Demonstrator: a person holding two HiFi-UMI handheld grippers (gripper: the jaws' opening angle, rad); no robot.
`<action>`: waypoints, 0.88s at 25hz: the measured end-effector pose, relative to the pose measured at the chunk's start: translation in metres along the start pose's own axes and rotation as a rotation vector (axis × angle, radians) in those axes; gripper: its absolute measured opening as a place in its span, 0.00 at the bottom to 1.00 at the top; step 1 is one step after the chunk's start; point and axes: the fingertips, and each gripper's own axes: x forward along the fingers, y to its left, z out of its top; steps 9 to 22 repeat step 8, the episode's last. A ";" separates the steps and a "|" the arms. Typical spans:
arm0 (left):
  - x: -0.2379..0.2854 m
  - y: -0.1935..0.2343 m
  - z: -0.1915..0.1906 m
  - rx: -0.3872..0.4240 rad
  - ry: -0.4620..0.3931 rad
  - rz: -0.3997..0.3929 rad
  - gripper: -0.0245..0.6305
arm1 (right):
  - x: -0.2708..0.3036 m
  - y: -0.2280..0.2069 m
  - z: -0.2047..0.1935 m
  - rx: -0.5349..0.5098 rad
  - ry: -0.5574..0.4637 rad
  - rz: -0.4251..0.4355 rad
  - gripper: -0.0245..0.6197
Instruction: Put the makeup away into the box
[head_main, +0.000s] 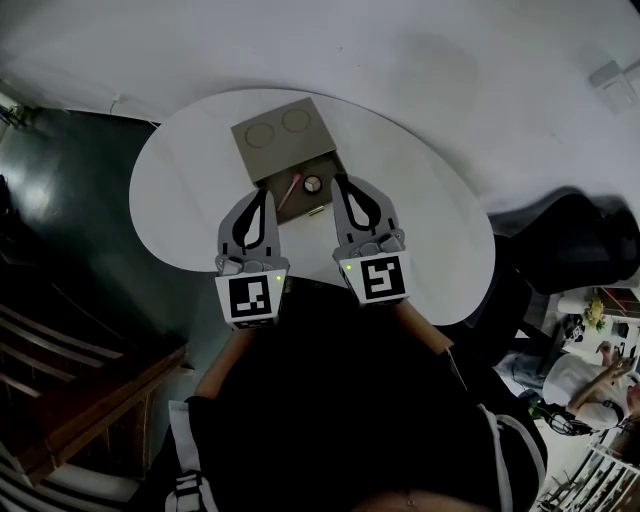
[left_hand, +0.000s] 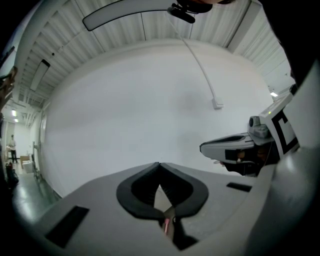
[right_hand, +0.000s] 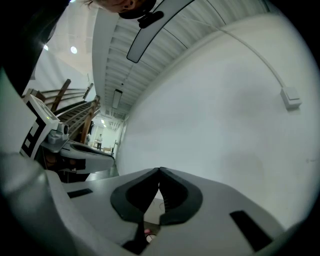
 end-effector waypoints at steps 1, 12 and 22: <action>-0.001 0.000 -0.001 -0.002 0.004 -0.004 0.05 | -0.001 0.000 -0.001 0.004 0.003 -0.007 0.07; -0.008 0.003 -0.007 -0.019 0.017 -0.020 0.05 | -0.006 0.009 -0.002 0.018 0.006 -0.032 0.07; -0.008 0.003 -0.007 -0.019 0.017 -0.020 0.05 | -0.006 0.009 -0.002 0.018 0.006 -0.032 0.07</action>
